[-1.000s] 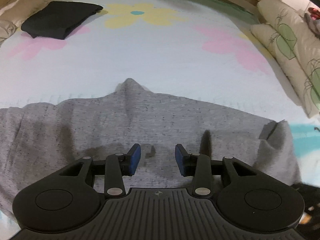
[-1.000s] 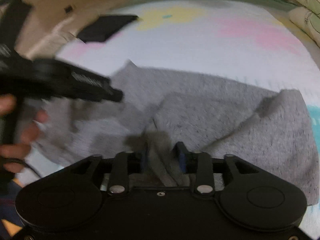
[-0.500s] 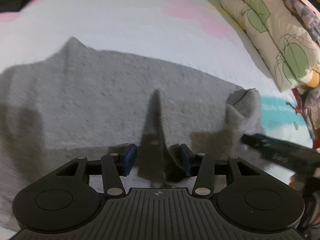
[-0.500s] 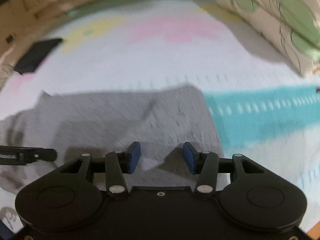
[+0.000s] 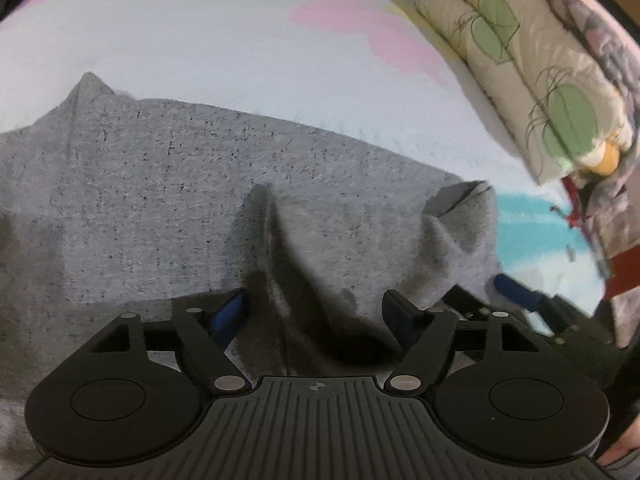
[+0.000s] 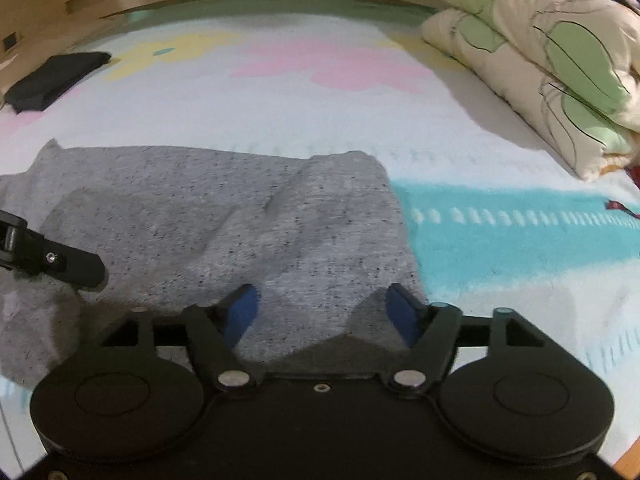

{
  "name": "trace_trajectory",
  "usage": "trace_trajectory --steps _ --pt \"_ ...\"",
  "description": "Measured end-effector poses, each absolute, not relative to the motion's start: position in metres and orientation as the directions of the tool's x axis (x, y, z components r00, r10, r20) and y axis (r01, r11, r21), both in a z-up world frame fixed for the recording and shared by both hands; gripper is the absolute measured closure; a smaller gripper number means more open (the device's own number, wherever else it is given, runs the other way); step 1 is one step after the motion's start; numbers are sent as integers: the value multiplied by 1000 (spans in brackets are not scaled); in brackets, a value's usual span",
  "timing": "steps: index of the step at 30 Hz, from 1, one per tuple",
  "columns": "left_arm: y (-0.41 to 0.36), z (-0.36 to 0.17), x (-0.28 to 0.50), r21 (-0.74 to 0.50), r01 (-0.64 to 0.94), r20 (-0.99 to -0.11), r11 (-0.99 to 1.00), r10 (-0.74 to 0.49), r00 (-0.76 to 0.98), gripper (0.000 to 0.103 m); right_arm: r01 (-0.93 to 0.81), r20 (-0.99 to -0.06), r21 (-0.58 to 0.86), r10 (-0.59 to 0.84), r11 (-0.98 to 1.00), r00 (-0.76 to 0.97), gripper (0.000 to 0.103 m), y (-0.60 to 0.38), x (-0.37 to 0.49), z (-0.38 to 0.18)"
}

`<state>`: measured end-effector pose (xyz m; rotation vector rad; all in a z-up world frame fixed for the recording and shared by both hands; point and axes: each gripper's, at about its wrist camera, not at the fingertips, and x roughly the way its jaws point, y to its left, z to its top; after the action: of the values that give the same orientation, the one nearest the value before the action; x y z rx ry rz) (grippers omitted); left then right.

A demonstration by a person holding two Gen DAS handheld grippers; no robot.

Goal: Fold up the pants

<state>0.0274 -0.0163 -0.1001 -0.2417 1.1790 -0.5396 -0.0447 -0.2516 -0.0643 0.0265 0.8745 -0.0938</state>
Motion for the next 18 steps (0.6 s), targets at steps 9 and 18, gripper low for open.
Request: trace_trajectory --steps 9,18 --pt "-11 -108 31 -542 245 -773 804 -591 229 29 90 -769 2 -56 996 637 28 -257 -43 -65" --pt "-22 -100 17 -452 275 -781 849 -525 337 96 107 -786 -3 -68 994 614 25 -253 -41 -64"
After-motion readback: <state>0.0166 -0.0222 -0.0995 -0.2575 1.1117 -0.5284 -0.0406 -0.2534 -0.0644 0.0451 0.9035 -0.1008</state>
